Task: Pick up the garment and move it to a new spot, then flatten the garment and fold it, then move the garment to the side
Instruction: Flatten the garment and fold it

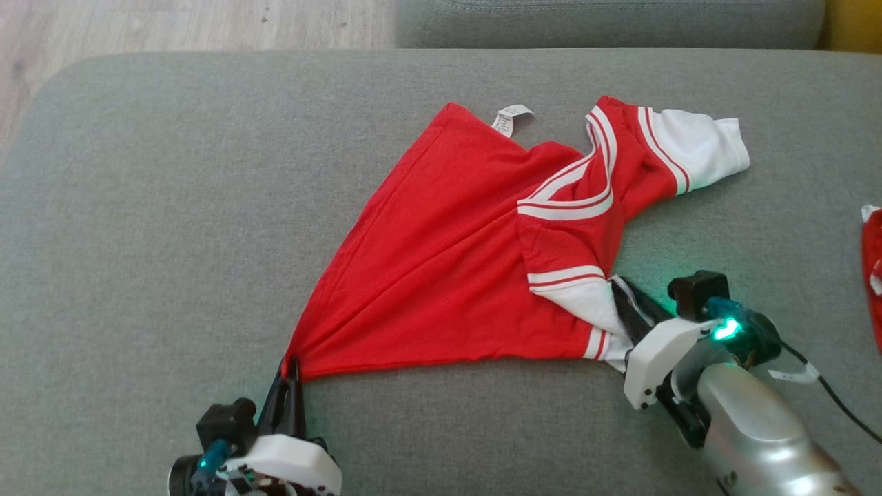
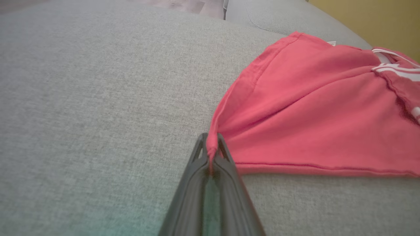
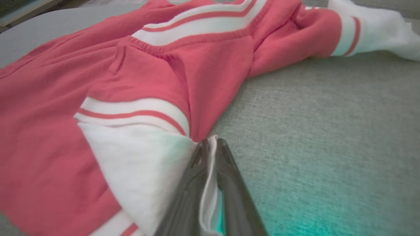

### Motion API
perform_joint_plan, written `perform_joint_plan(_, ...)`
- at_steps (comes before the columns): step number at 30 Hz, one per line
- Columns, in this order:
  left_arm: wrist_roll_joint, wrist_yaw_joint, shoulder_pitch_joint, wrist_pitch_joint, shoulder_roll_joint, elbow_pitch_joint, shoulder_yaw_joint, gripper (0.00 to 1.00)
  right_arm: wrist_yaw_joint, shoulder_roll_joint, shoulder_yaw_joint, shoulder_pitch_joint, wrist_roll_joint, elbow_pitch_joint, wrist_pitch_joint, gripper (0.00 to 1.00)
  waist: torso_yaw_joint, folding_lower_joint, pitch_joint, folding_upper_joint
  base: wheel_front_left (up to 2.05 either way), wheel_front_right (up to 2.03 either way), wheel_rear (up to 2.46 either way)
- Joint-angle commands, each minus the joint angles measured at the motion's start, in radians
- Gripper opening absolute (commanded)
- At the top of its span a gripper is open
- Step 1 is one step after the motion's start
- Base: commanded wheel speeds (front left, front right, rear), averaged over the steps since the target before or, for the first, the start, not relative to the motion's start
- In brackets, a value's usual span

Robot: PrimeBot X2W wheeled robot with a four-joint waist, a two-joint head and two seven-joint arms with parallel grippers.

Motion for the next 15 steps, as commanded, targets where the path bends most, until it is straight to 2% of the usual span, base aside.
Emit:
perform_joint_plan(1,-0.004,0.001,-0.039,-0.005,0.008,-0.022,0.025,0.00,0.003,-0.011,0.034,0.020,0.009,0.019,0.018,0.00,0.001,0.0000,-0.001,0.0000,0.00,0.00,0.00)
perform_joint_plan(5,-0.002,0.001,-0.038,-0.005,0.008,-0.022,0.031,0.00,0.003,-0.032,0.017,0.007,0.041,0.033,-0.021,0.00,0.001,0.0000,-0.009,0.0000,0.00,0.00,0.00)
perform_joint_plan(9,0.008,-0.004,-0.034,-0.005,0.008,-0.044,0.051,0.00,0.003,-0.045,-0.044,-0.008,0.078,0.026,-0.070,0.00,-0.008,0.0000,-0.031,0.0000,0.00,0.00,0.00)
perform_joint_plan(15,0.055,-0.039,-0.059,-0.005,0.008,-0.117,0.102,0.00,0.003,-0.035,-0.194,-0.014,0.185,-0.102,-0.087,0.00,-0.039,0.0000,-0.085,0.0000,0.00,0.00,0.00)
